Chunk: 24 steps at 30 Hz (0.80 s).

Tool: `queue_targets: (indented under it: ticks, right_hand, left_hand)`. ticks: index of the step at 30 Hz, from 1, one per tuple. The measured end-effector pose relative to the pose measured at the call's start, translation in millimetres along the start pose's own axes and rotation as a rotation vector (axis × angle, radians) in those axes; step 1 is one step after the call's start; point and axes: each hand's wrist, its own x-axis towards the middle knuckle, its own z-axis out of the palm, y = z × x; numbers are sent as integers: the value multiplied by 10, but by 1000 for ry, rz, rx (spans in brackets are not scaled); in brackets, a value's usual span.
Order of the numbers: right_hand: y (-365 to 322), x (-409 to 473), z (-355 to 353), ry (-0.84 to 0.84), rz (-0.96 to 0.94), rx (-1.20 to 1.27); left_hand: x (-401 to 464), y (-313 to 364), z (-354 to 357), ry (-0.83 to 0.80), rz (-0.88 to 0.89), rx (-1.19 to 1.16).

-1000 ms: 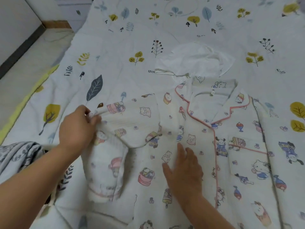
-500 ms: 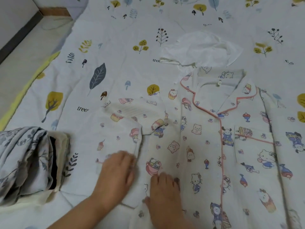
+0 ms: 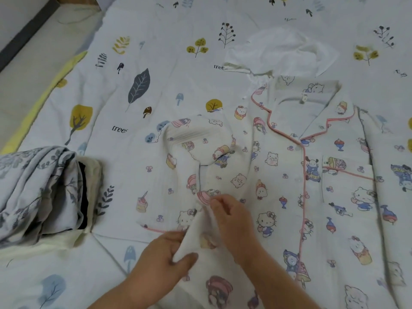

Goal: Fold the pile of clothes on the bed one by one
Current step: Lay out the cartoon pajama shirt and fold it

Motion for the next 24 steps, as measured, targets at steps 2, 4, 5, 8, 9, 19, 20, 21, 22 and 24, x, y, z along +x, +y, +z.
queue_targets:
  ticks: [2,4,5,8,9,19,20,21,22,24]
  right_hand:
    - [-8,-104,26,-40,-70,-144]
    - [41,-207,113,-152,-165,-285]
    - [81,-249,176,-265,-188,-353]
    - [220,-312,341,-318,-246,-717]
    - [263,-297,364,-232,-226,-740]
    - [531,-75,403,-193,-52,-919]
    - [454,-61,367,-219,-44,-917]
    - [399,-46,347,-233,-64,-907]
    - [323,-46,328,-240,-74,-806]
    - [91,-62,259,-194,-31,-424]
  left_hand:
    - [-156,-40,-38,-148,-234,-49]
    - [-336,-162,-17,-258,-470,60]
    - [-401,-170,-18,-299,-533,153]
    - [-408,-178,-86,-297,-463,411]
    - [-314,-128,-154,-177,-413,431]
    - [802,138,-619,447,-383,371]
    - [841,156,-650,432,-360,375]
    - [860,190,-690,432,-320,382]
    - [859,256,-727,463,-260,401]
    - [779,456,-778,513,-139,430]
